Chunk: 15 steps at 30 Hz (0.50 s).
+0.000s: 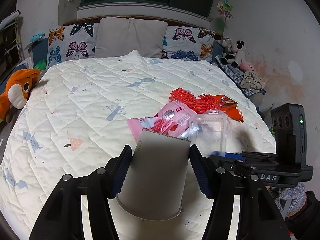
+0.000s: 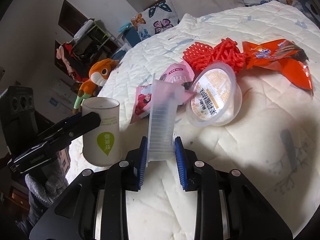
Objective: Collect trash
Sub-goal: 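Carry the paper cup and plastic box to the basket and release both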
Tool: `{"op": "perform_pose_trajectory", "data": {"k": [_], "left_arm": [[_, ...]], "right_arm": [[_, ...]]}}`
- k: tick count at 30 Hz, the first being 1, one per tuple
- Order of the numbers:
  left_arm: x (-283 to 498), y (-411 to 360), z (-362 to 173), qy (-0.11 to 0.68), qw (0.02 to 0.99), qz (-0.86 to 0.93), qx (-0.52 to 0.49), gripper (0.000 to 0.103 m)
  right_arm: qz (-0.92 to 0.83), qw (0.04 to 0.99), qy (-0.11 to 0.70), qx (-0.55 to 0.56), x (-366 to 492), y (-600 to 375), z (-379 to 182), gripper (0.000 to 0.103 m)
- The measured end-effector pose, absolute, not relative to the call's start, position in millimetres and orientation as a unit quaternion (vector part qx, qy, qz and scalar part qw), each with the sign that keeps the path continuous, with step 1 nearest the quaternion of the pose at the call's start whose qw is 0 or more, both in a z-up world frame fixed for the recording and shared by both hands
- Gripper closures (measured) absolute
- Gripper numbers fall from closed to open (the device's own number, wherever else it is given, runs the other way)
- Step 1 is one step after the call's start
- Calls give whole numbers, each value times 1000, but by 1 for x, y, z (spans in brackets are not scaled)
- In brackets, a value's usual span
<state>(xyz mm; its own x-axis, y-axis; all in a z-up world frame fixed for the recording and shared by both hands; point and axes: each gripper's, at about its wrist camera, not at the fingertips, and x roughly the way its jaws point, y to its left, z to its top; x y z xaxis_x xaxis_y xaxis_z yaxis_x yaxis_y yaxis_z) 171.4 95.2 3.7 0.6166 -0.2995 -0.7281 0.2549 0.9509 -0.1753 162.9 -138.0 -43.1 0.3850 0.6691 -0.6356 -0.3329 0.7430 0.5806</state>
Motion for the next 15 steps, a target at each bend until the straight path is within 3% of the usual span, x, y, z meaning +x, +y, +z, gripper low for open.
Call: {"op": "perform_pose_trajectory", "data": {"k": [15], "left_arm": [[148, 41, 19, 400, 894, -200, -16, 45]], "right_arm": [[285, 834, 419, 218, 97, -209, -16, 76]]}}
